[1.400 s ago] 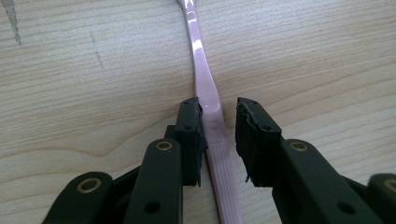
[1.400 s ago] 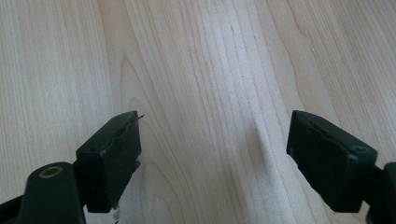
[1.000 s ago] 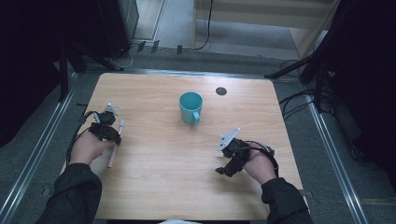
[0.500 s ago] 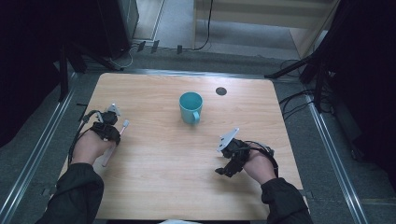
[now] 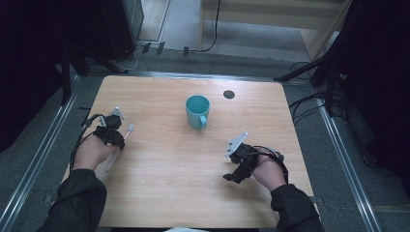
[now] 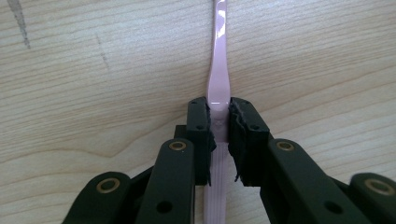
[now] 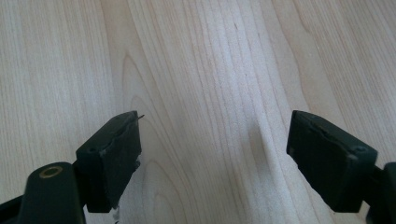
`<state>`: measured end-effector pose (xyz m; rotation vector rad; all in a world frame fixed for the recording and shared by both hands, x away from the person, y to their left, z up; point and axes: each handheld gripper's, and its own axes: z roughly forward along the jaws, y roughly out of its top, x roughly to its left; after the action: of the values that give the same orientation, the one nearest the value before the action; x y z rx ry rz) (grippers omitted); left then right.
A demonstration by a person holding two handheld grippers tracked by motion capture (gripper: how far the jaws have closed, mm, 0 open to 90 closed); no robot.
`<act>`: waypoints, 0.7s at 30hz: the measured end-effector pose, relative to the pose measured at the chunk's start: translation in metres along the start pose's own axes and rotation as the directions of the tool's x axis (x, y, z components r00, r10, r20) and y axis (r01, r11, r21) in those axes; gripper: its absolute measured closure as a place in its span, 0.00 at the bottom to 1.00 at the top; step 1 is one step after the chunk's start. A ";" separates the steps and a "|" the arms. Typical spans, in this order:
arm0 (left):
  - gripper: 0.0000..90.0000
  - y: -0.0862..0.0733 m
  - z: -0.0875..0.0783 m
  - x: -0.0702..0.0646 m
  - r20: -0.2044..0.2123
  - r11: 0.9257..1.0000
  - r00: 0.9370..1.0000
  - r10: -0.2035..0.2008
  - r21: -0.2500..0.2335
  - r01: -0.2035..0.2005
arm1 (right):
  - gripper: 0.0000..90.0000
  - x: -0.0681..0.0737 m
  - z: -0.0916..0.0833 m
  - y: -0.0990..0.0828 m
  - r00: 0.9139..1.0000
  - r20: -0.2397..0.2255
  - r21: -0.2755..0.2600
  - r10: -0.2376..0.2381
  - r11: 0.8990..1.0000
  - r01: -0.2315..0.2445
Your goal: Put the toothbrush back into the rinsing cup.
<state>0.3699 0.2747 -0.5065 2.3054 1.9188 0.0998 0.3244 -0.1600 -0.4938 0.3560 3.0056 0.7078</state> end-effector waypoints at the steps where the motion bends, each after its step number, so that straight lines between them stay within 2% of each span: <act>1: 0.87 0.000 0.000 -0.001 -0.002 1.000 1.000 0.002 0.000 -0.002 | 0.20 0.000 0.000 0.000 1.000 0.001 0.001 -0.001 1.000 0.001; 21: 0.87 -0.001 -0.005 0.001 0.029 1.000 1.000 0.009 -0.004 -0.009 | 0.20 0.000 0.000 0.000 1.000 -0.004 0.007 -0.001 1.000 0.001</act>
<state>0.3686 0.2763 -0.5017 2.3001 1.8925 0.0708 0.3242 -0.1598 -0.4939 0.3536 3.0120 0.6988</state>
